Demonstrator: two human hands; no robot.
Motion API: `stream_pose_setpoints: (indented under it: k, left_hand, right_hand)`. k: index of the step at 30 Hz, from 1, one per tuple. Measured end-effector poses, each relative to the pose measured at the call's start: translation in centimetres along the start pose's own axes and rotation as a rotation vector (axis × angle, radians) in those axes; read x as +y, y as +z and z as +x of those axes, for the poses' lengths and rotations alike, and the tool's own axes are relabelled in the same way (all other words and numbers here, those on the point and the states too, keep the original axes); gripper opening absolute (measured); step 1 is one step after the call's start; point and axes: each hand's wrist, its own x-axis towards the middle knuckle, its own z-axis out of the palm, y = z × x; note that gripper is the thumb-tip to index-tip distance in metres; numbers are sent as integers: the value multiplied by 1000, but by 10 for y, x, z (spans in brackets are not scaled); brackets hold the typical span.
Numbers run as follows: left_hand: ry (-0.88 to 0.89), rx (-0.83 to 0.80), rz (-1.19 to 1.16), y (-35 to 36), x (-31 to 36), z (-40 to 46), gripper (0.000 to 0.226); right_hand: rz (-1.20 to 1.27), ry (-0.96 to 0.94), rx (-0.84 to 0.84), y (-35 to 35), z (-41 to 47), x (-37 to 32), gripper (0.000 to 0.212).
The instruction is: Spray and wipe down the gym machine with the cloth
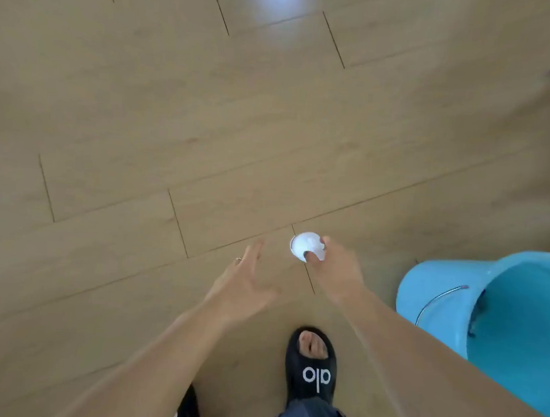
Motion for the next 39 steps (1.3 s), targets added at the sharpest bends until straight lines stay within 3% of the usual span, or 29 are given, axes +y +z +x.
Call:
stream_pose_setpoints:
  k: [3, 4, 11, 15, 17, 20, 23, 26, 30, 32, 36, 39]
  left_hand:
    - [-1, 11, -35, -7, -21, 3, 96]
    - [-9, 12, -49, -11, -28, 1, 96]
    - [-29, 83, -111, -52, -41, -72, 102]
    - [-18, 129, -217, -98, -45, -152, 105]
    - [-25, 144, -284, -128, -41, -206, 85]
    - [-51, 194, -327, -173, -31, -287, 24]
    - [-27, 292, -286, -213, -25, -368, 30]
    - [37, 490, -387, -241, -30, -462, 27]
    - [-47, 748, -517, -249, -51, -566, 9]
    - [-196, 864, -596, -247, -69, -606, 37]
    - [-382, 1128, -882, -233, -110, -679, 81]
    - [-418, 1274, -1073, -228, -145, -724, 81]
  right_hand:
    - [-90, -20, 77, 5, 5, -8, 9]
    - [-73, -13, 66, 4, 2, -12, 7]
    - [183, -120, -29, 4, -78, -97, 10]
    - [363, -186, -168, -6, -158, -184, 31]
    - [392, -287, -283, -14, -207, -234, 40]
    - [364, -444, -475, -25, -284, -305, 44]
    - [232, -606, -631, -35, -365, -377, 39]
    - [101, -773, -734, -39, -449, -443, 40]
    - [5, -962, -730, -23, -538, -496, 36]
    - [-25, -973, -736, -7, -573, -512, 38]
    - [-42, -764, -929, 37, -631, -519, 76]
    - [-145, -671, -1039, 79, -676, -507, 53]
